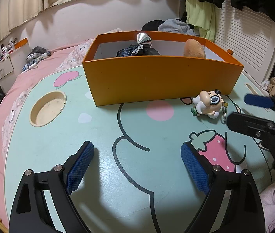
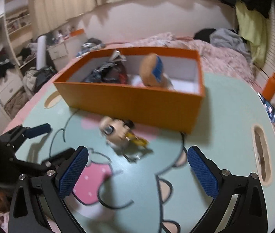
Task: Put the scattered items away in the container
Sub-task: 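Grasp the cartoon figurine on the keyring with the right gripper, then carry the figurine into the box and open the right gripper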
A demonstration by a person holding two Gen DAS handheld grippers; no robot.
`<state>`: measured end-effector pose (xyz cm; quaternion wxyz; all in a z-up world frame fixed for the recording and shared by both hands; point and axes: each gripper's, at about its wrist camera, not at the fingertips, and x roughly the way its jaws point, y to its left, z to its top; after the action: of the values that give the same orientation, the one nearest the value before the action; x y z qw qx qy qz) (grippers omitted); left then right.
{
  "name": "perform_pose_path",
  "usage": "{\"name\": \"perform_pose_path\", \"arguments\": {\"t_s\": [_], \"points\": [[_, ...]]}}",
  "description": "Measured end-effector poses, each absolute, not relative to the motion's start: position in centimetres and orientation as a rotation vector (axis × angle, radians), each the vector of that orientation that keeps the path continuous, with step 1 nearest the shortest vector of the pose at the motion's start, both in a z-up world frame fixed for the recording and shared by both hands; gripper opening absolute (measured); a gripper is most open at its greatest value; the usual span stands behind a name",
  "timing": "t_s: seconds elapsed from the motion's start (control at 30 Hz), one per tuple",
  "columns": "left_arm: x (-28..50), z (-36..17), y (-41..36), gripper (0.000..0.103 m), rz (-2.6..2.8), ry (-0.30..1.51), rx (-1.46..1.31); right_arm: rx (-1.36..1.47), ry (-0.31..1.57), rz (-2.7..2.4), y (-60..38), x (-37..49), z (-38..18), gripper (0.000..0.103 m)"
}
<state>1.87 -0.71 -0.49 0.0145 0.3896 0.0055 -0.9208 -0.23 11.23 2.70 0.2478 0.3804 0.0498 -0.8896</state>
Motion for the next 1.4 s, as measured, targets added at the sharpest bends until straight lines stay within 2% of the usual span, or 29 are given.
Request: {"name": "perform_pose_path", "arguments": {"t_s": [0.13, 0.23, 0.27, 0.3, 0.33, 0.37, 0.57, 0.93, 1.4], "points": [[1.8, -0.5, -0.7, 0.091, -2.867, 0.017, 1.213, 1.077, 0.161, -2.418, 9.6, -1.8, 2.1, 0.099], [1.8, -0.5, -0.6, 0.091, -2.866, 0.016, 1.213, 1.112, 0.167, -2.404, 8.8, -2.7, 1.7, 0.089], [1.8, -0.5, -0.6, 0.091, -2.865, 0.015, 1.213, 1.110, 0.173, -2.399, 8.6, -2.8, 1.8, 0.077], [1.8, -0.5, -0.7, 0.091, -2.866, 0.017, 1.213, 1.104, 0.173, -2.391, 8.5, -2.8, 1.9, 0.070], [1.8, -0.5, -0.7, 0.091, -2.867, 0.018, 1.213, 1.097, 0.163, -2.380, 8.6, -2.8, 2.0, 0.049], [1.8, -0.5, -0.7, 0.091, -2.867, 0.018, 1.213, 1.094, 0.153, -2.382, 8.8, -2.8, 2.0, 0.043], [1.9, -0.5, -0.6, 0.091, -2.867, 0.017, 1.213, 1.040, 0.066, -2.365, 10.2, -0.8, 1.9, 0.043], [1.8, -0.5, -0.6, 0.091, -2.865, 0.018, 1.213, 0.966, 0.071, -2.372, 10.8, 2.6, 1.9, 0.043], [2.4, 1.2, -0.8, 0.091, -2.887, 0.073, 1.129, 0.777, 0.090, -2.398, 10.9, 4.3, 5.2, 0.043]]}}
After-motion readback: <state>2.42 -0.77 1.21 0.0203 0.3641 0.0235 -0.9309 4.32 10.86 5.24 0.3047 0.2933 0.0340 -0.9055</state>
